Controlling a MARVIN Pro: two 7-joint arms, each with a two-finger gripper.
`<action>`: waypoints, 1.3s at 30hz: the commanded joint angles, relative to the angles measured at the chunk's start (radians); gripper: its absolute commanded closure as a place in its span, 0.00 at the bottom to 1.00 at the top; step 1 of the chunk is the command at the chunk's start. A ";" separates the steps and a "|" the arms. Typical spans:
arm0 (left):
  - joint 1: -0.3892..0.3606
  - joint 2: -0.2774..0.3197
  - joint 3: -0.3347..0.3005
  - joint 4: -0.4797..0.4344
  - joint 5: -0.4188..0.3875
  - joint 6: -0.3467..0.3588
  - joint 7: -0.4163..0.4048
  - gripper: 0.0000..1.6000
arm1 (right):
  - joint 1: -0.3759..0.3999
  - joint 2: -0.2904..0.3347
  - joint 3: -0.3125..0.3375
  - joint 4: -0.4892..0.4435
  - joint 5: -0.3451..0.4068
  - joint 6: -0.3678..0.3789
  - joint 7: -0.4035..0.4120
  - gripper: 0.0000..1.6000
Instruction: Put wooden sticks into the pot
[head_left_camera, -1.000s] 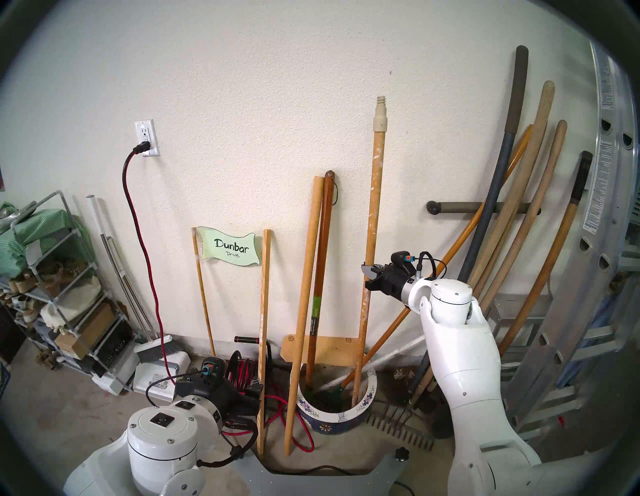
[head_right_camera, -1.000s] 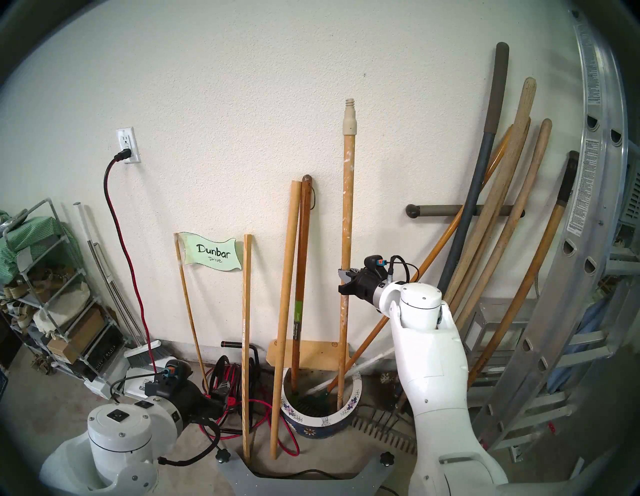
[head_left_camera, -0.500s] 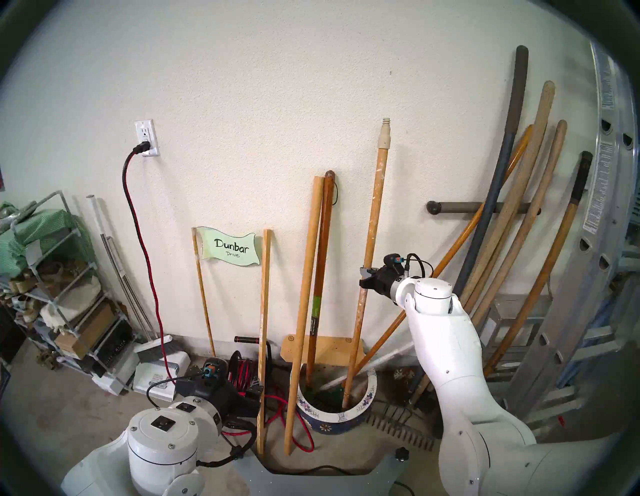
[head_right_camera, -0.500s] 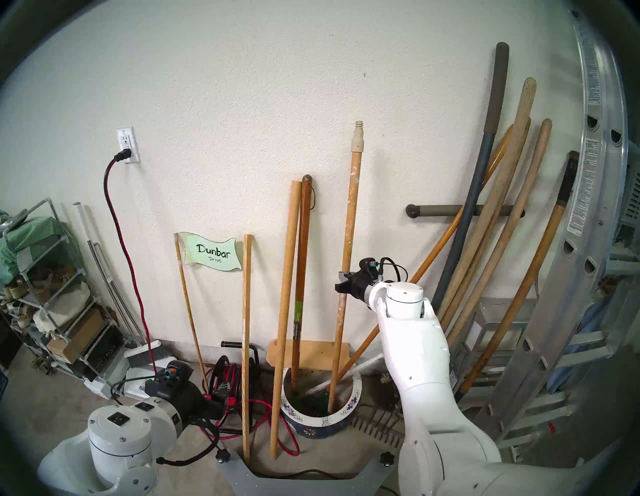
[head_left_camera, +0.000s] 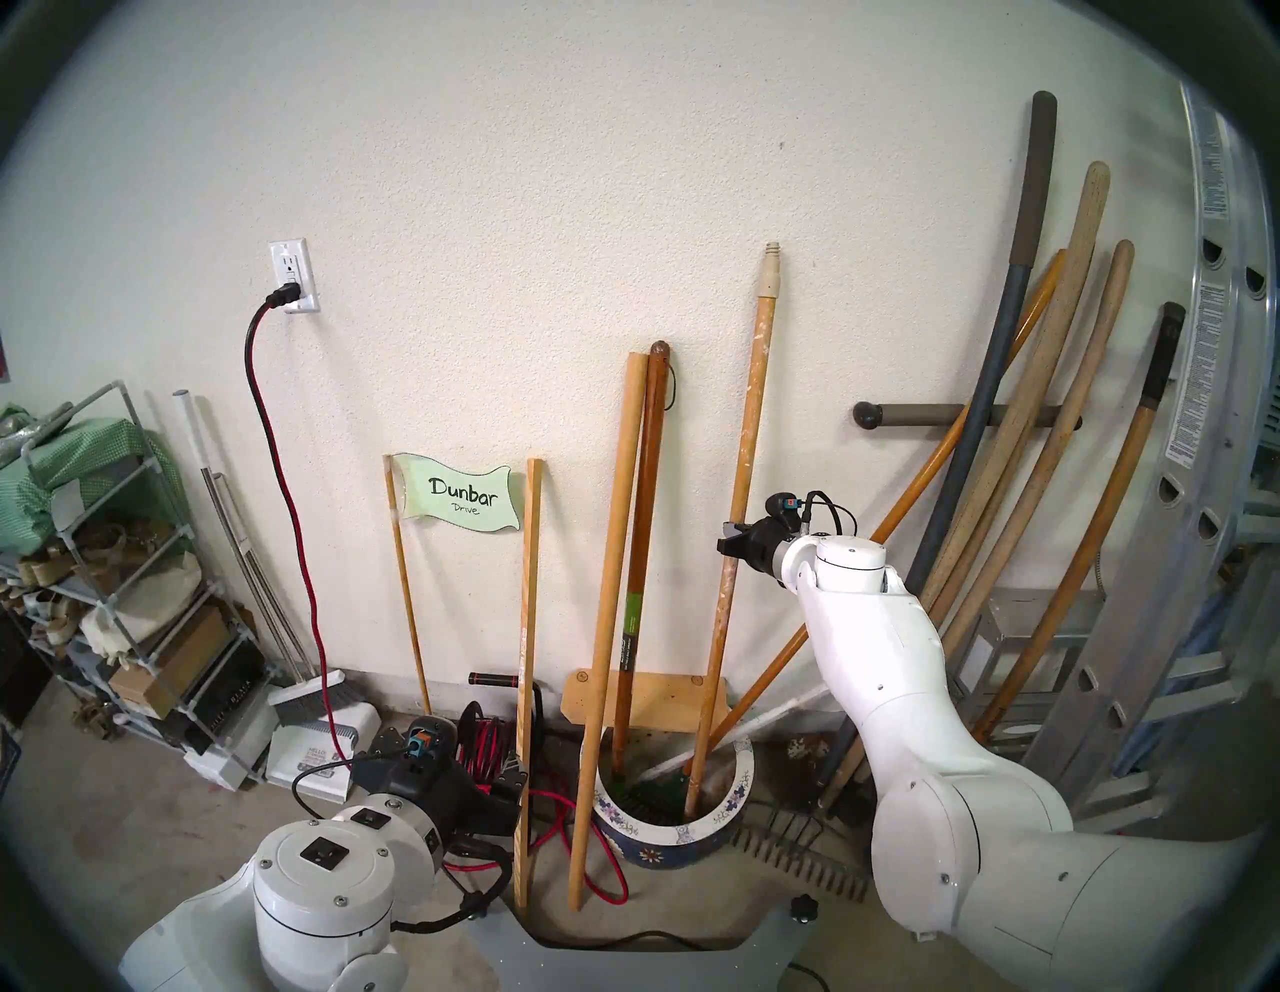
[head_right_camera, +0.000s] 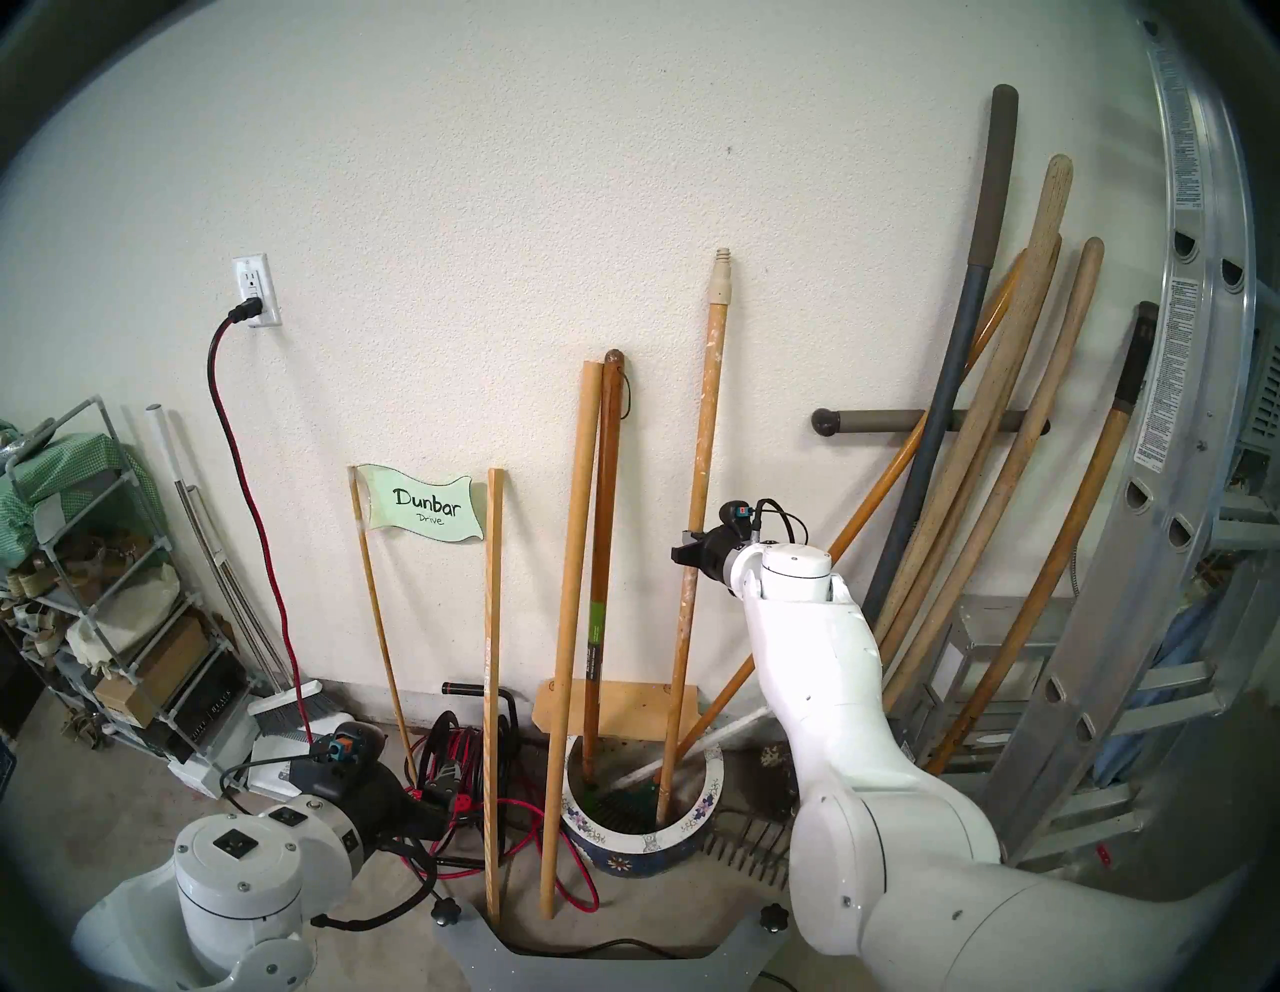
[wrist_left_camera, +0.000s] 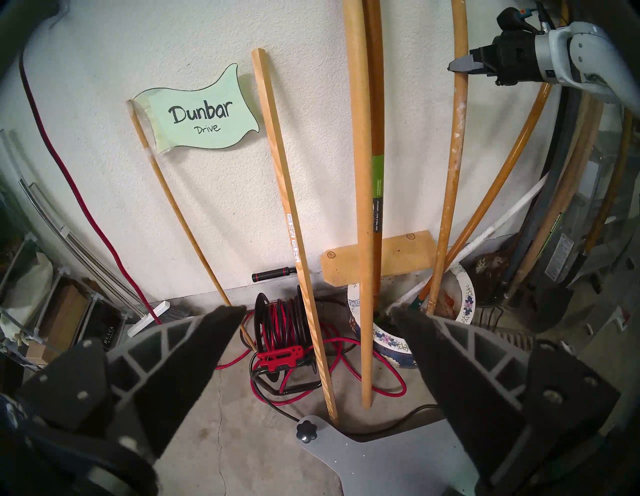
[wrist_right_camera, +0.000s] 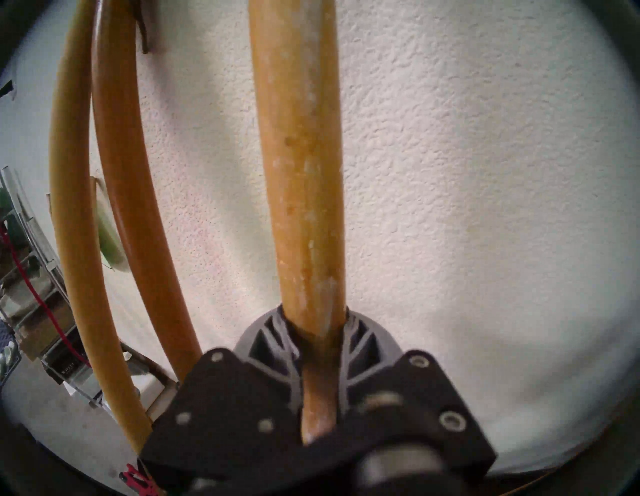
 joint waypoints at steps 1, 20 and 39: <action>0.010 -0.003 -0.003 -0.008 0.000 -0.005 0.003 0.00 | 0.081 -0.001 -0.005 0.122 -0.008 -0.051 -0.019 1.00; 0.013 -0.001 0.002 -0.008 0.016 -0.014 0.004 0.00 | 0.119 0.022 0.003 0.214 -0.016 -0.148 0.006 0.52; 0.015 -0.004 -0.006 -0.008 0.014 -0.008 -0.008 0.00 | -0.010 0.029 0.019 -0.045 0.016 -0.015 0.165 0.00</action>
